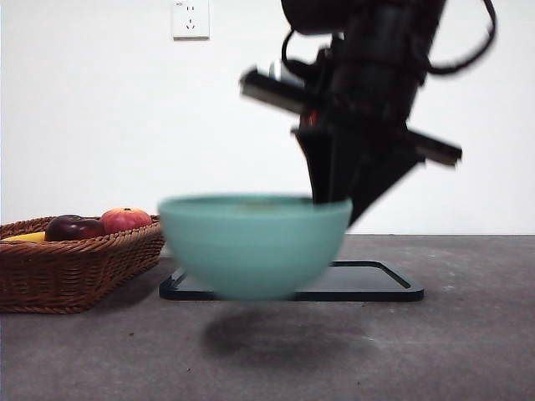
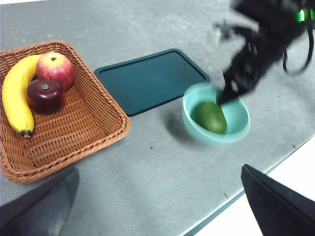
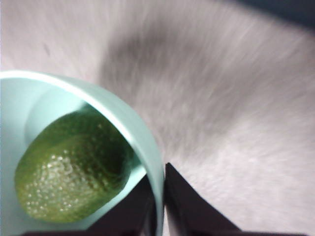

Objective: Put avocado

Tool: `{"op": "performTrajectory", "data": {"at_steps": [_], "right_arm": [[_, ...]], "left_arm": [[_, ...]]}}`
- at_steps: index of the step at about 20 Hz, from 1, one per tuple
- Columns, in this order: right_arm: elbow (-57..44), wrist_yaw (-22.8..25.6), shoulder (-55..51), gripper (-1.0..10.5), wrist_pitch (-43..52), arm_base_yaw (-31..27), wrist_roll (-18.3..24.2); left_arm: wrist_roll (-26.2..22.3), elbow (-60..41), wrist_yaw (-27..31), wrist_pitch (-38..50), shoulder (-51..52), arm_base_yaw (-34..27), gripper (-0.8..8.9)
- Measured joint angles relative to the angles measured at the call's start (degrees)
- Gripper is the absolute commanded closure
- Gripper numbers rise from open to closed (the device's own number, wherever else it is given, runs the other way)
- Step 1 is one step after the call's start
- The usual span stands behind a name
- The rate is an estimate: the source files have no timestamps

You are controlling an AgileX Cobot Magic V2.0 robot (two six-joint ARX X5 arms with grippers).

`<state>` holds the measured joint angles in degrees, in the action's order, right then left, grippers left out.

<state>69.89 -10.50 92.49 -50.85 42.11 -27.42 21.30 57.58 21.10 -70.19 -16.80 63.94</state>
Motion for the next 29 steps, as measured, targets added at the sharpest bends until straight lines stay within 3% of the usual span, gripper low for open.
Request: {"op": "performTrajectory", "data": {"at_steps": [3,11,24,26,29], "right_arm": [[9.0,0.1,5.2,9.4,-4.1,-4.3,1.8],[27.6,1.7,22.8,9.4,-3.5,-12.2,5.1],[28.3,4.6,26.5,9.4,1.0,-13.9,7.9],[28.3,4.6,26.5,8.6,1.0,-14.0,7.9],[28.3,4.5,26.5,6.1,1.7,-14.1,7.9]], "left_arm": [[0.0,0.0,0.0,0.0,0.0,0.0,2.87],[0.0,0.0,0.0,0.1,0.0,0.0,2.87],[0.7,0.0,0.0,0.1,0.0,0.0,2.87],[0.7,0.0,0.0,0.1,0.0,0.0,2.87],[0.7,0.0,0.0,0.1,0.0,0.0,2.87]]}}
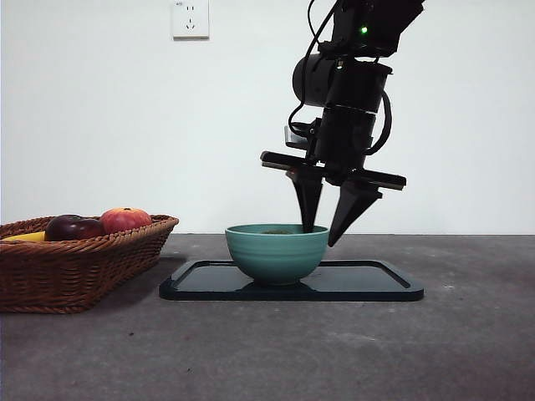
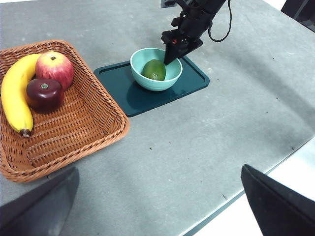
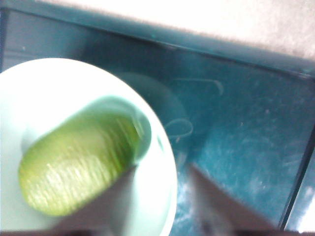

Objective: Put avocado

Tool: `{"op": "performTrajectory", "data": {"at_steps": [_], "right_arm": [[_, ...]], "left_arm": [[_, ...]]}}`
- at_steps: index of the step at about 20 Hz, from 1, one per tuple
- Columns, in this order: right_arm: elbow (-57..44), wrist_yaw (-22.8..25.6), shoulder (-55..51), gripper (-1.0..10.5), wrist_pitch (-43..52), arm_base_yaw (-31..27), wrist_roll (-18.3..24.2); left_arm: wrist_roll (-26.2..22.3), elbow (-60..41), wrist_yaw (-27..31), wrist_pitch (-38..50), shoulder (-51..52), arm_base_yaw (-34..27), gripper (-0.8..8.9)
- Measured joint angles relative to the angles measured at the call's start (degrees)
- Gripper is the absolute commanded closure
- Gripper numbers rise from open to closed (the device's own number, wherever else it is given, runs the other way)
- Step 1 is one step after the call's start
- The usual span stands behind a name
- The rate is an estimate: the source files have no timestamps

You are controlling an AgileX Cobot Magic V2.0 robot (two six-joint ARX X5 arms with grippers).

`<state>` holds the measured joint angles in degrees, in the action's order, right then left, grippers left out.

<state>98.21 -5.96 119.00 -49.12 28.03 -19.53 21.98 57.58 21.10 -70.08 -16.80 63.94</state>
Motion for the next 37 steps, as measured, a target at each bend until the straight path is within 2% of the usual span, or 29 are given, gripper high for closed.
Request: {"op": "performTrajectory", "data": {"at_steps": [1,2,4,7,9,11,13,15,19,26,32,35,36,37], "right_arm": [[0.0,0.2,0.0,4.7,0.5,-0.3,0.0],[0.3,0.2,0.0,4.2,-0.1,-0.8,0.0],[2.2,0.7,-0.9,4.2,-4.3,-2.1,0.0],[3.4,4.3,-10.2,4.2,-13.0,-3.1,2.2],[3.6,8.9,-17.3,4.2,-18.6,-1.6,3.3],[3.0,12.3,-23.4,4.2,-20.3,0.2,3.7],[0.7,14.7,-29.6,4.2,-21.9,2.4,3.9],[-3.0,15.0,-36.9,4.2,-23.3,5.8,4.0],[-14.7,15.0,-52.2,4.2,-22.2,13.7,4.0],[-31.9,15.0,-73.9,4.2,-17.9,23.9,-0.9],[-44.5,15.2,-83.5,4.2,-13.5,24.9,-2.0],[-46.4,15.2,-86.1,4.2,-10.5,24.9,-2.0],[-46.5,15.2,-86.4,4.2,-9.9,24.9,-2.0],[-46.5,15.2,-86.4,4.3,-9.3,24.9,-2.0]], "left_arm": [[0.0,0.0,0.0,0.0,0.0,0.0,2.87],[0.0,0.0,0.0,0.0,0.0,0.0,2.87],[0.0,0.0,0.0,0.0,0.0,0.0,2.87],[0.0,0.0,0.0,0.0,0.0,0.0,2.87],[0.0,0.0,0.0,0.0,0.0,0.0,2.87],[0.0,0.0,0.0,0.0,0.0,0.0,2.87],[0.0,0.0,0.0,0.0,0.0,0.0,2.87],[0.0,0.0,0.0,0.0,0.0,0.0,2.87],[0.0,0.0,0.0,0.0,0.0,0.0,2.87],[0.0,0.0,0.0,0.9,0.0,0.0,2.87],[0.0,0.0,0.0,1.7,0.0,0.0,2.87],[0.0,0.0,0.0,1.7,0.0,0.0,2.88],[0.0,0.0,0.0,1.7,0.0,0.0,3.06],[0.0,0.0,0.0,1.7,0.0,0.0,3.79]]}}
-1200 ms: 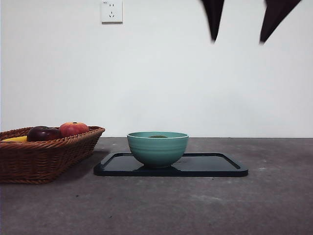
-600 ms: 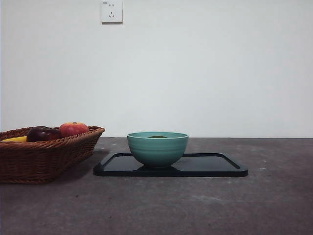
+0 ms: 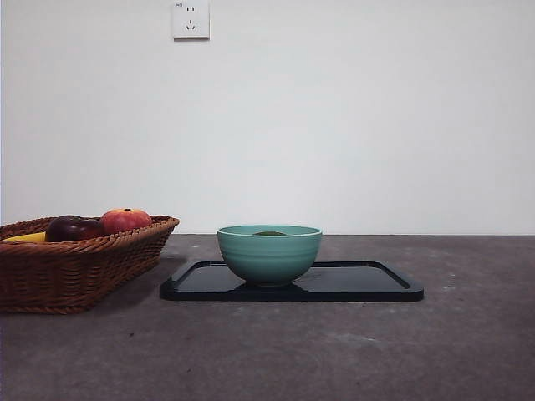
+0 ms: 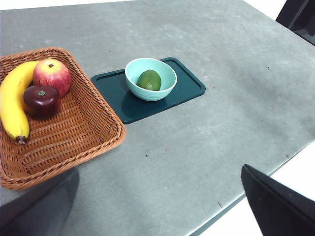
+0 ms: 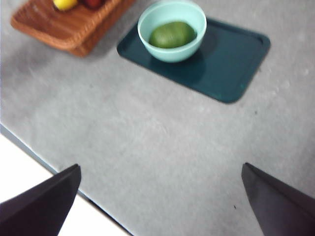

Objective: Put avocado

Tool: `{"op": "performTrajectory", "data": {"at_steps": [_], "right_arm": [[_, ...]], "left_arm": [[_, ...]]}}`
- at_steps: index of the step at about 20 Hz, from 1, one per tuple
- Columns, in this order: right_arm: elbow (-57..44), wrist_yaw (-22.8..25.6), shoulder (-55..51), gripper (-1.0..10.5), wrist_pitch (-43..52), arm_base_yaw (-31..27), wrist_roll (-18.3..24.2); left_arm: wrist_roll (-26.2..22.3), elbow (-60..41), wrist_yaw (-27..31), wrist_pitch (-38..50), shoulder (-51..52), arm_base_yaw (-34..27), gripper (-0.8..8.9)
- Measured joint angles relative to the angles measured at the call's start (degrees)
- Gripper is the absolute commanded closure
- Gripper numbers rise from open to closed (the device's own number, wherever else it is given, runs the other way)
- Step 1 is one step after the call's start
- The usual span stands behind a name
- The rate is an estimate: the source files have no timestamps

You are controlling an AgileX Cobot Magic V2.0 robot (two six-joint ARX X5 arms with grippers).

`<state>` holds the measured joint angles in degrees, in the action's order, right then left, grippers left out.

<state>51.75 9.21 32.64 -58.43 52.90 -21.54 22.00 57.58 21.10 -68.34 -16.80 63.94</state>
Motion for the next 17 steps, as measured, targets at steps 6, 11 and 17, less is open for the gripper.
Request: {"op": "performTrajectory", "data": {"at_steps": [6,11,17], "right_arm": [[0.0,0.0,0.0,9.2,3.1,0.0,-0.4],[0.0,0.0,0.0,9.2,3.5,0.0,-0.4],[0.0,0.0,0.0,9.2,3.5,0.0,-0.4]], "left_arm": [[0.0,0.0,0.0,1.1,0.0,0.0,7.99],[0.0,0.0,0.0,1.2,0.0,0.0,7.99],[0.0,0.0,0.0,1.2,0.0,0.0,7.99]]}}
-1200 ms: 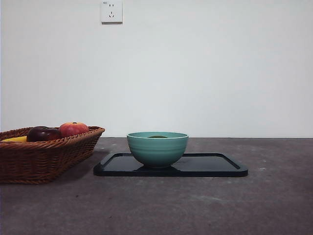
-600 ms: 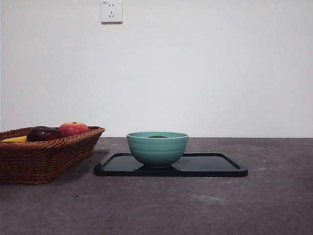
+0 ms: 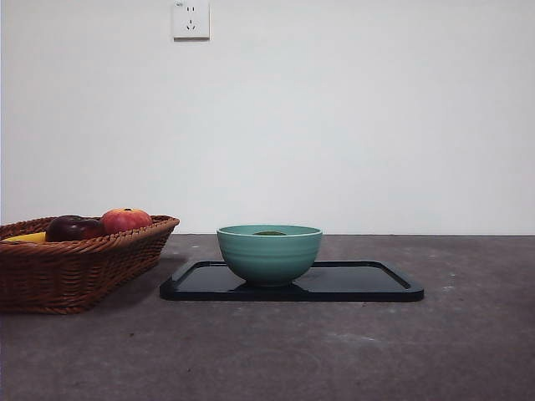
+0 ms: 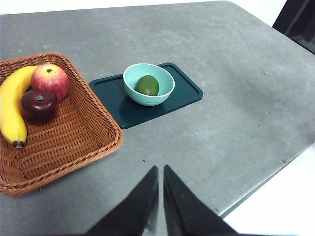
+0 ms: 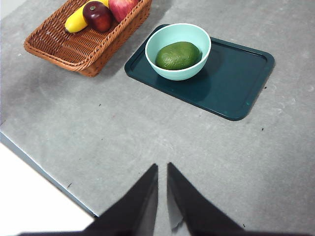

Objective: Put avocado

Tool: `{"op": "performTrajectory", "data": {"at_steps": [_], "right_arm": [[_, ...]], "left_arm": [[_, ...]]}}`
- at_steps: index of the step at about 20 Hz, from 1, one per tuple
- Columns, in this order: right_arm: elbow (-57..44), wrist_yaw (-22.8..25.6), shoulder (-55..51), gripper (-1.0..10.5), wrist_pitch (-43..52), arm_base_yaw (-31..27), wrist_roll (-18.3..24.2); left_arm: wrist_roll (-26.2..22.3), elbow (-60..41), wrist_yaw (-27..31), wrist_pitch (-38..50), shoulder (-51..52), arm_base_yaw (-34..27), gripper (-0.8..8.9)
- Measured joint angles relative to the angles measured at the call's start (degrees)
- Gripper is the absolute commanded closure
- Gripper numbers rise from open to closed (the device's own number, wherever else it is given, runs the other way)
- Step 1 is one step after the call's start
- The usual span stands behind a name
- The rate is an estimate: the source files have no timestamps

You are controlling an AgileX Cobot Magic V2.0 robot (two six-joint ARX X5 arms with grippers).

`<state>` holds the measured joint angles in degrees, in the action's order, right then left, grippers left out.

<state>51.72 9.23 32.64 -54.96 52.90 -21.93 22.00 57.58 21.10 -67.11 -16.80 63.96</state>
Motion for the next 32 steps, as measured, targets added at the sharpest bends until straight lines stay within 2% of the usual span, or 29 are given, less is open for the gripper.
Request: {"op": "performTrajectory", "data": {"at_steps": [2,4,7,10,13,16,18,24,32], "right_arm": [[0.0,0.0,0.0,9.2,0.0,0.0,0.0],[0.0,0.0,0.0,9.2,0.0,0.0,0.0],[0.0,0.0,0.0,9.2,0.0,0.0,0.0],[0.0,0.0,0.0,9.2,0.0,0.0,0.0],[0.0,0.0,0.0,9.2,0.0,0.0,0.0],[0.0,0.0,0.0,9.2,0.0,0.0,0.0],[0.0,0.0,0.0,9.2,0.0,0.0,0.0],[0.0,0.0,0.0,9.2,0.0,0.0,0.0],[0.0,0.0,0.0,9.2,0.0,0.0,0.0]], "left_arm": [[0.0,0.0,0.0,0.0,0.0,-1.2,7.99],[0.0,0.0,0.0,0.1,0.0,-6.6,7.99],[-2.2,-2.2,0.9,2.8,0.0,-19.6,7.97],[-9.8,-9.2,-0.3,16.2,0.0,-35.2,7.95],[-18.9,-19.2,-9.7,31.6,0.0,-45.2,7.95],[-22.5,-30.9,-18.0,45.4,0.0,-49.8,7.95],[-23.0,-37.4,-18.4,50.9,0.6,-51.7,7.95],[-23.0,-47.6,-18.4,53.5,7.6,-58.3,7.95],[-21.9,-55.6,-18.4,56.8,16.2,-63.9,7.95]]}}
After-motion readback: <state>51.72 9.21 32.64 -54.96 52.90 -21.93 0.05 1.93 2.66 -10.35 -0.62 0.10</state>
